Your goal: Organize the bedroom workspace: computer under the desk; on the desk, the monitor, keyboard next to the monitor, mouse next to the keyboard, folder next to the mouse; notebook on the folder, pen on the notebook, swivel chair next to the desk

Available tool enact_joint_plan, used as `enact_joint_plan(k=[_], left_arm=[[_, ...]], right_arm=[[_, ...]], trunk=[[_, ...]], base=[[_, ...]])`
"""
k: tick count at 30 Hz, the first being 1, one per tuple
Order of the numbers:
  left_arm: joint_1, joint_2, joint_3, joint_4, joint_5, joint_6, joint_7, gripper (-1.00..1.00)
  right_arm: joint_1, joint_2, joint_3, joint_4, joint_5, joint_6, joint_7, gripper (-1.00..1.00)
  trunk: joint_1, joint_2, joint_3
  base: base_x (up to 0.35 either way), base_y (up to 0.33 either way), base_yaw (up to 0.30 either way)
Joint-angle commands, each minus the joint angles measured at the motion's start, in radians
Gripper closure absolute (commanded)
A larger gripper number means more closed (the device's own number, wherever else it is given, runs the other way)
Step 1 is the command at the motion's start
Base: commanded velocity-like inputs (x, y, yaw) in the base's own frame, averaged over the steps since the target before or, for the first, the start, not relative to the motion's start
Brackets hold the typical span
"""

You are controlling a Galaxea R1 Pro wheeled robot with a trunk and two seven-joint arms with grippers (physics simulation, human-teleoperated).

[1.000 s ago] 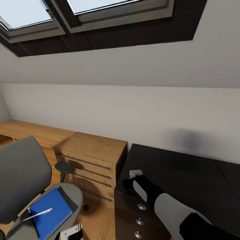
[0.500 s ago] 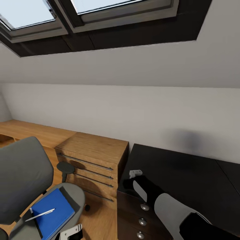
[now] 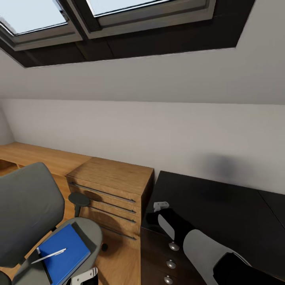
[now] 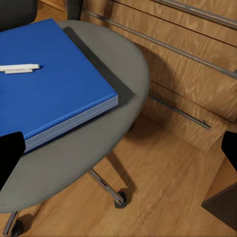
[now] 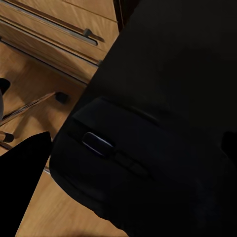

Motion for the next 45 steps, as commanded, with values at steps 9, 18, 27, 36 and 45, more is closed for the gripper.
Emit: enact_joint_plan(k=[9,18,27,36,45], left_arm=[[0.0,0.001,-0.004,-0.001,0.01,-0.004,0.004,-1.0],[0.0,0.001,-0.003,-0.001,0.01,-0.004,0.004,-1.0],[0.0,0.001,-0.004,-0.001,0.01,-0.004,0.004,-1.0],[0.0,0.001,-0.003,-0.001,0.01,-0.004,0.004,-1.0],[0.0,0.001,-0.003,0.0,0.01,-0.004,0.004,-1.0]], right_arm=[[-0.001,0.0,0.005,-0.001,0.013,0.0,-0.009,-1.0],[-0.001,0.0,0.004,-0.002,0.016,0.0,-0.009,-1.0],[-0.001,0.0,0.003,-0.002,0.017,-0.002,-0.01,-1.0],[-0.001,0.0,0.003,-0.002,0.017,-0.019,-0.012,-1.0],[-0.001,0.0,0.001,-0.032,0.018,-0.053,-0.054,-1.0]], trunk=[[0.0,-0.001,-0.001],[0.0,-0.001,-0.001],[0.0,-0.001,-0.001],[0.0,-0.001,-0.001],[0.0,-0.001,-0.001]], base=[[0.0,0.0,0.0],[0.0,0.0,0.0],[0.0,0.0,0.0],[0.0,0.0,0.0],[0.0,0.0,0.0]])
